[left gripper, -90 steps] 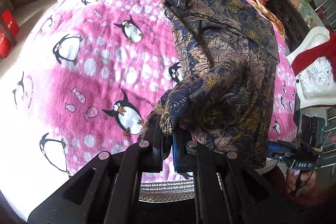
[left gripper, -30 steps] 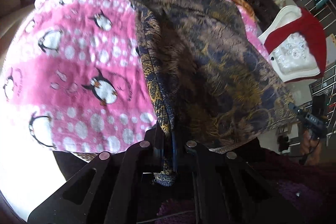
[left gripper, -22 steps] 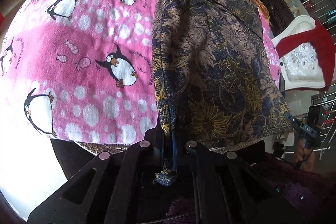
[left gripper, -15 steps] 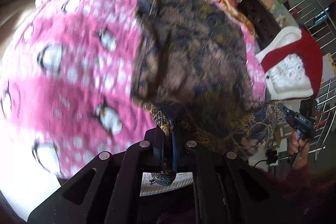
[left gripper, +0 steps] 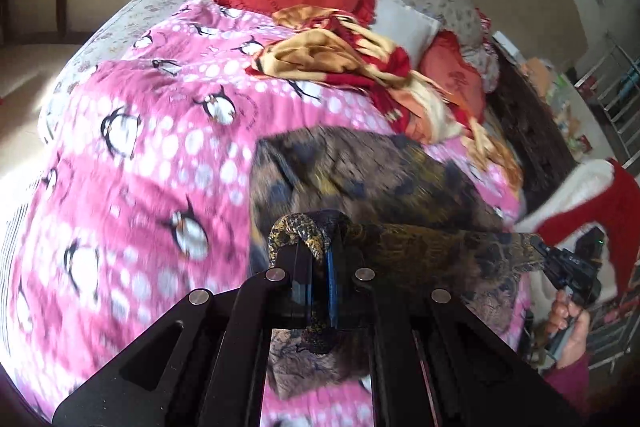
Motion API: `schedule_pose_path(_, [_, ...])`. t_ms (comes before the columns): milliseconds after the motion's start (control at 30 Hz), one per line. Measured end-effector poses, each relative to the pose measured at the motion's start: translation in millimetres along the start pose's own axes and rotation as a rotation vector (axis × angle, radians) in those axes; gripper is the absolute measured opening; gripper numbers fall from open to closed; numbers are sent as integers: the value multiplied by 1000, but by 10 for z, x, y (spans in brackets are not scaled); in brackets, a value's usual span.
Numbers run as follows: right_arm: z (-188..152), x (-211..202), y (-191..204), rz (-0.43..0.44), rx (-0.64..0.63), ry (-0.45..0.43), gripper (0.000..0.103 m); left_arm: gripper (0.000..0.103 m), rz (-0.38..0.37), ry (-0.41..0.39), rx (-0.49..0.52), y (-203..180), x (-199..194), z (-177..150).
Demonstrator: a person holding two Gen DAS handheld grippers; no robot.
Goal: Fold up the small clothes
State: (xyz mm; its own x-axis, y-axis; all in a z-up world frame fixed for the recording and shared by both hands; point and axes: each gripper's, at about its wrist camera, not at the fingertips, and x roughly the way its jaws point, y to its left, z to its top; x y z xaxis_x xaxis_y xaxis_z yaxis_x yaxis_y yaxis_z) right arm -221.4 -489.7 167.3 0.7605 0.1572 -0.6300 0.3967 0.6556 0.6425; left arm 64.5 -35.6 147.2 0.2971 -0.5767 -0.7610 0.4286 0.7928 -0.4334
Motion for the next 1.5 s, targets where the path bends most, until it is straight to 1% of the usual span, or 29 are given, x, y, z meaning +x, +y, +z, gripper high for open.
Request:
schedule_pose_path(100, [218,321,-128,-35,29,12,3,5,26,31,10,77,364,179])
schedule_pose_path(167, [326,517,-207,-77,31,41,5,5,24,65,-13,166,528,246])
schedule_pose_path(200, [356,552,-217,-96,17,51,7,10,13,80,-29,201,577,270])
schedule_pose_path(267, [349,490,-192,-88,-12,31,11,22,1,77,-33,242,521,283])
schedule_pose_path(300, [311,388,-135,-92,-42,4,20,38,10,67,-18,234,448,271])
schedule_pose_path(333, [273,293,-100,-104,-67,-21,24,47,16,51,2,212,357,252])
schedule_pose_path(367, [208,187,-49,-103,-88,-45,27,48,19,34,22,182,281,231])
schedule_pose_path(433, [127,79,44,-83,-133,-55,27,48,24,16,86,82,132,136])
schedule_pose_path(500, [-1,-22,157,-85,-200,-48,27,48,30,35,158,-35,48,-22])
schedule_pose_path(567, [-137,10,228,-52,-240,-8,27,48,43,87,224,-141,90,-205])
schedule_pose_path(600, [-233,108,238,-41,-256,43,27,48,50,123,257,-190,160,-302])
schedule_pose_path(667, [-420,378,231,-104,-310,127,27,48,96,191,318,-285,373,-445])
schedule_pose_path(733, [-513,626,198,-139,-338,186,27,48,151,217,380,-376,587,-514])
schedule_pose_path(800, [-508,839,211,-150,-361,193,27,48,174,233,423,-460,789,-478])
schedule_pose_path(867, [-350,963,283,-167,-396,137,27,48,195,240,425,-493,957,-340])
schedule_pose_path(900, [-250,1010,322,-168,-411,110,27,48,186,231,408,-489,1007,-226])
schedule_pose_path(967, [-26,1067,390,-151,-413,52,27,48,145,188,341,-459,1012,39])
schedule_pose_path(1067, [271,1155,488,-140,-400,-21,27,48,57,83,204,-352,865,440])
schedule_pose_path(1100, [332,1161,517,-146,-396,-41,27,48,66,39,185,-322,812,546])
schedule_pose_path(1133, [393,1185,552,-157,-393,-54,27,48,100,6,179,-299,772,626])
schedule_pose_path(1167, [444,1181,589,-164,-385,-60,27,48,127,-13,172,-274,736,683])
schedule_pose_path(1200, [482,1151,615,-156,-369,-67,27,48,133,-18,157,-235,702,721])
schedule_pose_path(1267, [435,1018,698,-100,-355,-82,27,48,83,-15,138,-198,583,701])
schedule_pose_path(1300, [365,966,755,-71,-369,-74,27,48,52,-20,150,-197,497,650])
schedule_pose_path(1333, [272,940,815,-45,-393,-52,27,48,42,-26,175,-206,413,586])
schedule_pose_path(1367, [115,931,896,-15,-435,-1,27,48,42,-35,213,-223,320,494])
schedule_pose_path(1433, [-155,956,998,28,-495,78,27,48,64,-29,267,-234,195,326])
schedule_pose_path(1467, [-341,1022,1047,63,-525,138,27,48,77,-13,284,-224,178,237])
schedule_pose_path(1500, [-462,1102,1075,72,-541,180,27,48,87,10,293,-194,199,158])
